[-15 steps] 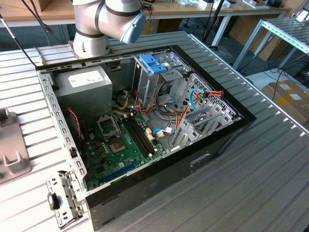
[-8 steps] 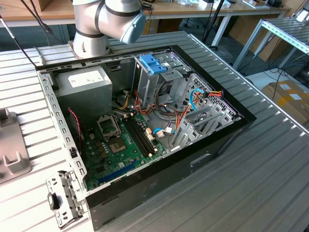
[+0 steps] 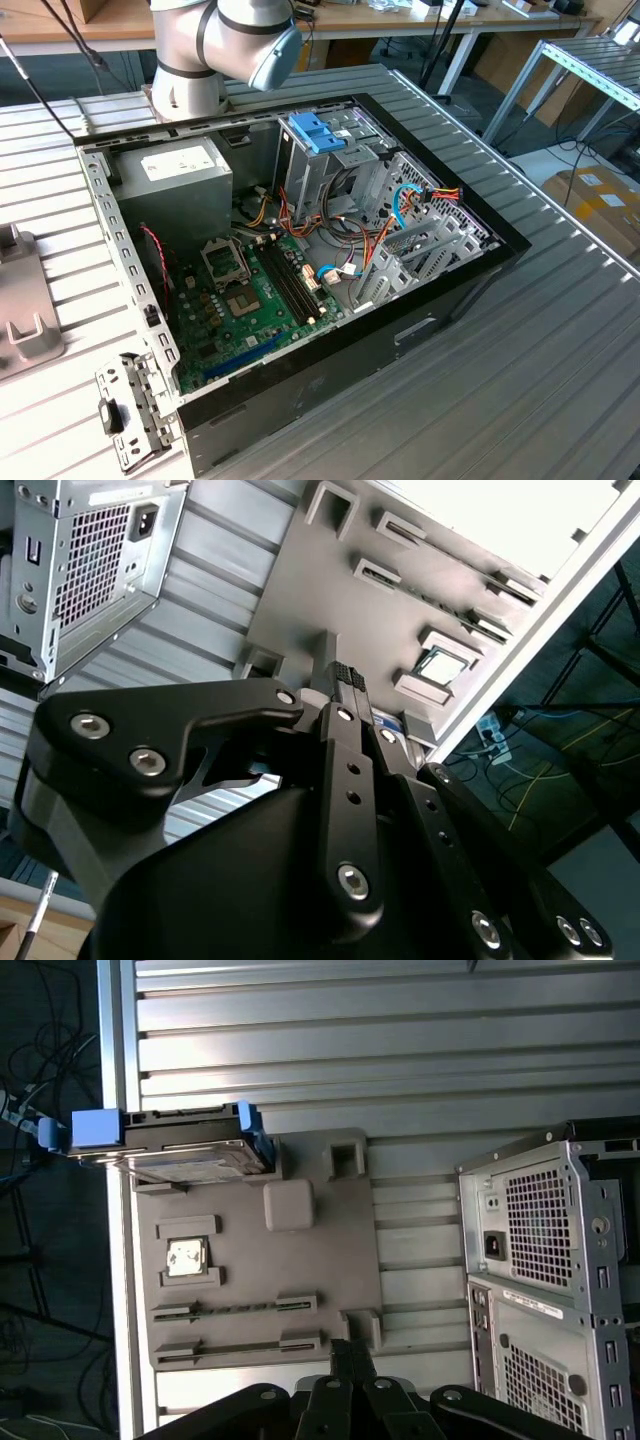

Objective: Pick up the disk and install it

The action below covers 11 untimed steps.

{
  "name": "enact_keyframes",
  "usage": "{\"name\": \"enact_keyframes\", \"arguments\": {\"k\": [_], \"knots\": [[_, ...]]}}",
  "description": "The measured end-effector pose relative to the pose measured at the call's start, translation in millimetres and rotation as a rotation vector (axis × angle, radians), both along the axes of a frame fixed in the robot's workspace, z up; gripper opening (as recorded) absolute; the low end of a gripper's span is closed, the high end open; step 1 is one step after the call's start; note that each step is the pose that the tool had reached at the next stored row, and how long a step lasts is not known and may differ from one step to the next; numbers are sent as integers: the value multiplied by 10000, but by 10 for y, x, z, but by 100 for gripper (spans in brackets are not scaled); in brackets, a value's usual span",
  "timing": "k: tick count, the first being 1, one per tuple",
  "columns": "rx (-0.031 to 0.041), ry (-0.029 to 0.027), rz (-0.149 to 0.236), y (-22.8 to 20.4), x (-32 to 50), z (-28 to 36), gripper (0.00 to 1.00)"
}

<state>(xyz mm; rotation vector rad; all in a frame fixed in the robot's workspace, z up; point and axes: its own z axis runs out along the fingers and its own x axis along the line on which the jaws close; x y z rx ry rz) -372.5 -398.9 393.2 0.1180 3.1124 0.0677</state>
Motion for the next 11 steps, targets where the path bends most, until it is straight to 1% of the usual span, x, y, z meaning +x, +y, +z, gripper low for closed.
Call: {"name": "enact_keyframes", "arguments": {"k": [11], "knots": [[-1, 1, 0, 0, -46, 0, 11]]}}
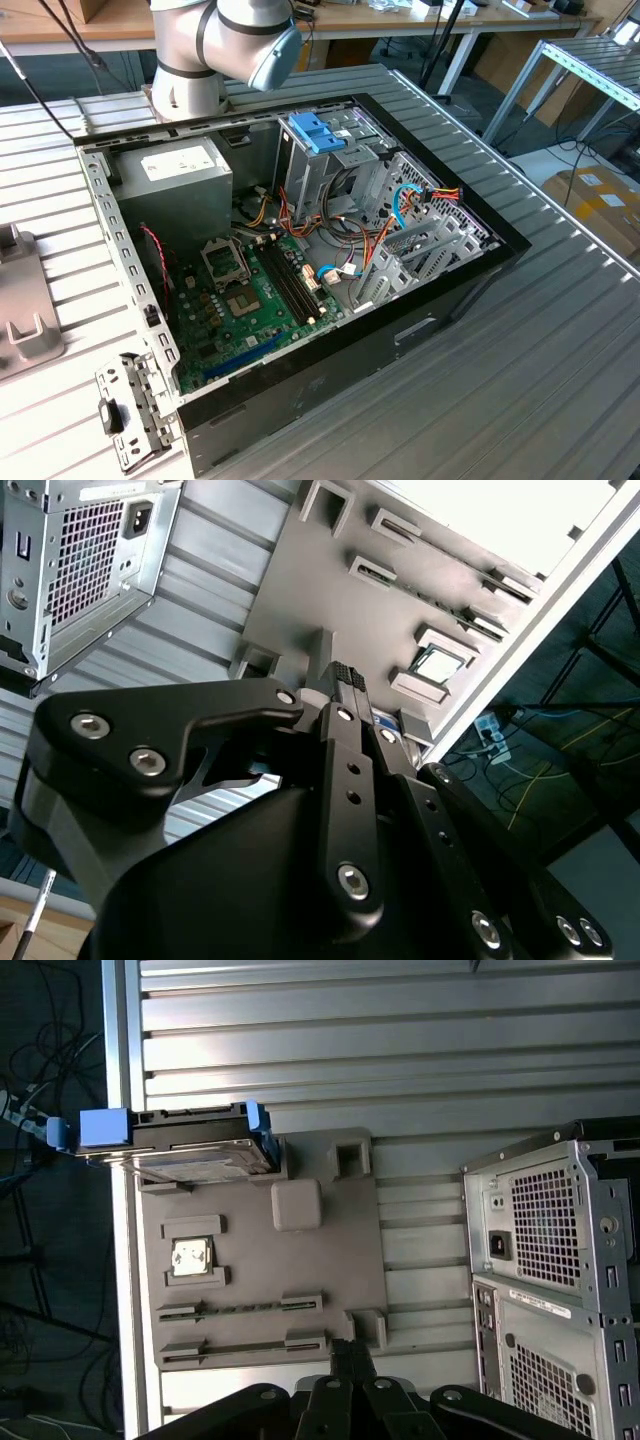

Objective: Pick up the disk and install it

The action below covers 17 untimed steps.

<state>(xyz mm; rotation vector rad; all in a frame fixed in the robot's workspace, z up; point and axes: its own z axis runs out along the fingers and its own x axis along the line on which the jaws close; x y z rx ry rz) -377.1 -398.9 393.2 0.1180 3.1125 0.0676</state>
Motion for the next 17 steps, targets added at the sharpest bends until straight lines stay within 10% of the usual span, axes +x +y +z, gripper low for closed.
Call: {"name": "enact_keyframes", "arguments": {"k": [17], "knots": [[1, -1, 0, 0, -52, 0, 11]]}}
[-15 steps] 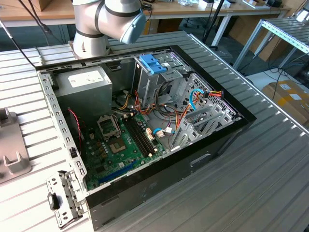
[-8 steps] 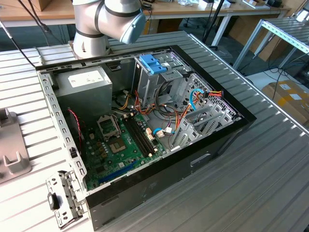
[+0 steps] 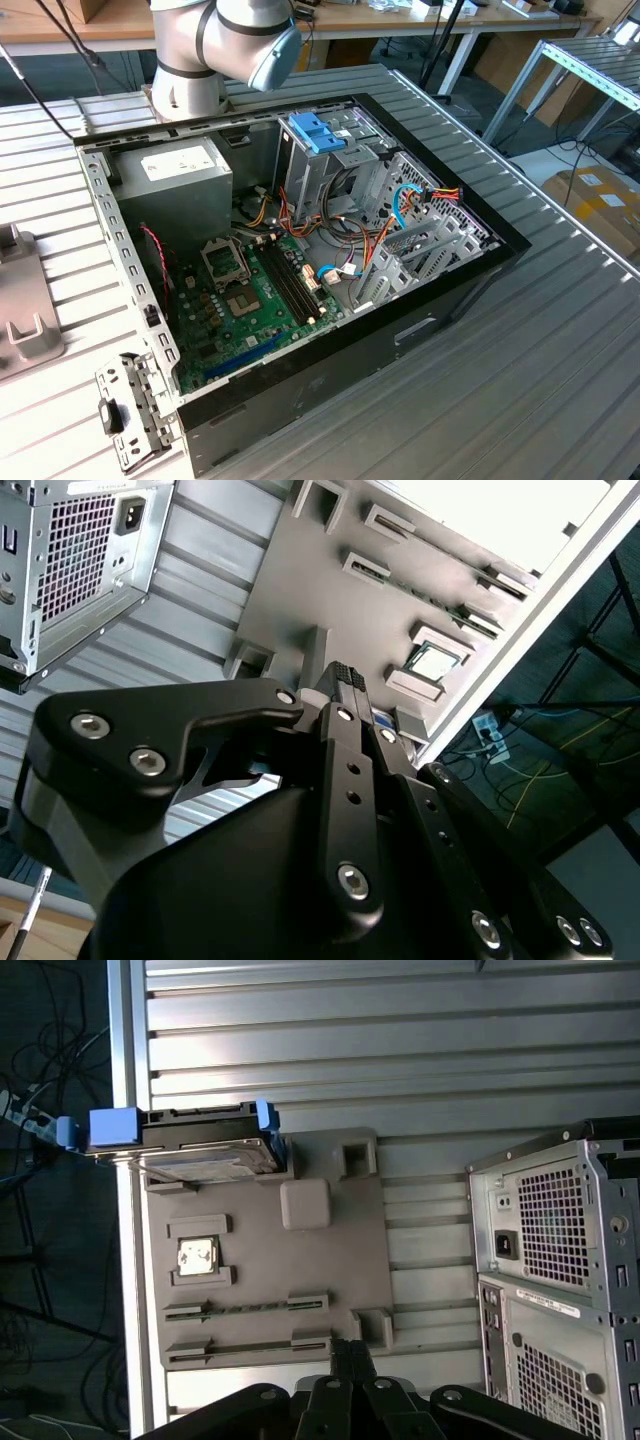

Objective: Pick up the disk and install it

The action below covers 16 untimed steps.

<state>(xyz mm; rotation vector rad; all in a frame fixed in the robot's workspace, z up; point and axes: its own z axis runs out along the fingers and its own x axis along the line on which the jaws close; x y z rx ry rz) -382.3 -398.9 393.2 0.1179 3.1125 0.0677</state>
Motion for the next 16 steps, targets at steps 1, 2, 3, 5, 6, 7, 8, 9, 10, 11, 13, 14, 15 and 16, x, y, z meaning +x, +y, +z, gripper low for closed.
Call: {"name": "enact_keyframes", "arguments": {"k": [1, 2, 3, 5, 6, 7, 8, 9, 10, 11, 13, 14, 15, 16], "knots": [[0, 0, 0, 0, -2, 0, 11], [-1, 0, 0, 0, -7, 0, 11], [-1, 1, 0, 0, -9, 0, 11], [0, 0, -1, 0, -16, 0, 11], [0, 0, -1, 0, -19, 0, 11], [0, 1, 0, 0, -23, 0, 11], [-1, 0, 0, 0, -27, 0, 11], [0, 0, 0, 0, -32, 0, 11], [-1, 1, 0, 0, -36, 0, 11], [-1, 0, 0, 0, -40, 0, 11], [0, 0, 0, 0, -49, 0, 11], [0, 0, 0, 0, -53, 0, 11], [-1, 1, 0, 0, -58, 0, 11], [-1, 1, 0, 0, -61, 0, 11]]}}
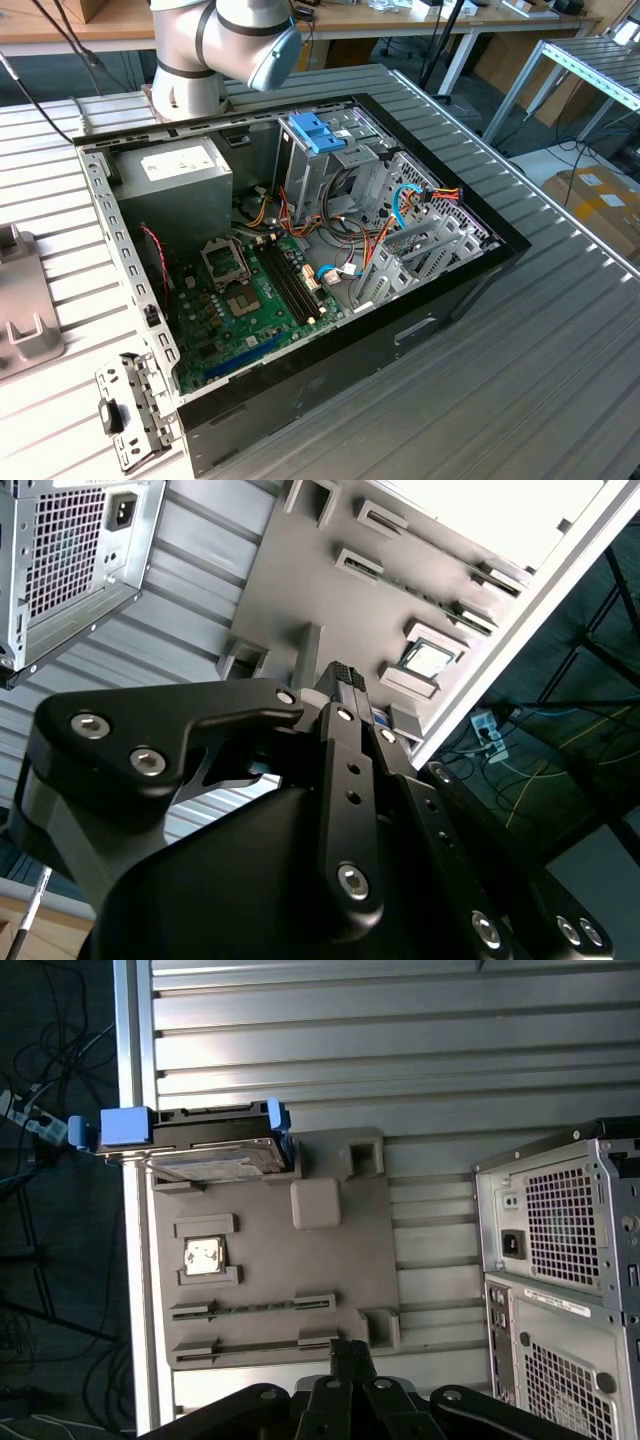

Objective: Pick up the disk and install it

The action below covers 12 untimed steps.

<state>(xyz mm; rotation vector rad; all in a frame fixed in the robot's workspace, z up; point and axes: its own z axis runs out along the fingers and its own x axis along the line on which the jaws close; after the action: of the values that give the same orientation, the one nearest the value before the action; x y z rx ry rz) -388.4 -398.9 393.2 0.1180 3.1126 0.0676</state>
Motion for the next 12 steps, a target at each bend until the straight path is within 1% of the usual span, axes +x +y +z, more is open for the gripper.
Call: {"name": "enact_keyframes", "arguments": {"k": [12], "knots": [[0, 0, 0, 0, -50, 0, 11]]}}
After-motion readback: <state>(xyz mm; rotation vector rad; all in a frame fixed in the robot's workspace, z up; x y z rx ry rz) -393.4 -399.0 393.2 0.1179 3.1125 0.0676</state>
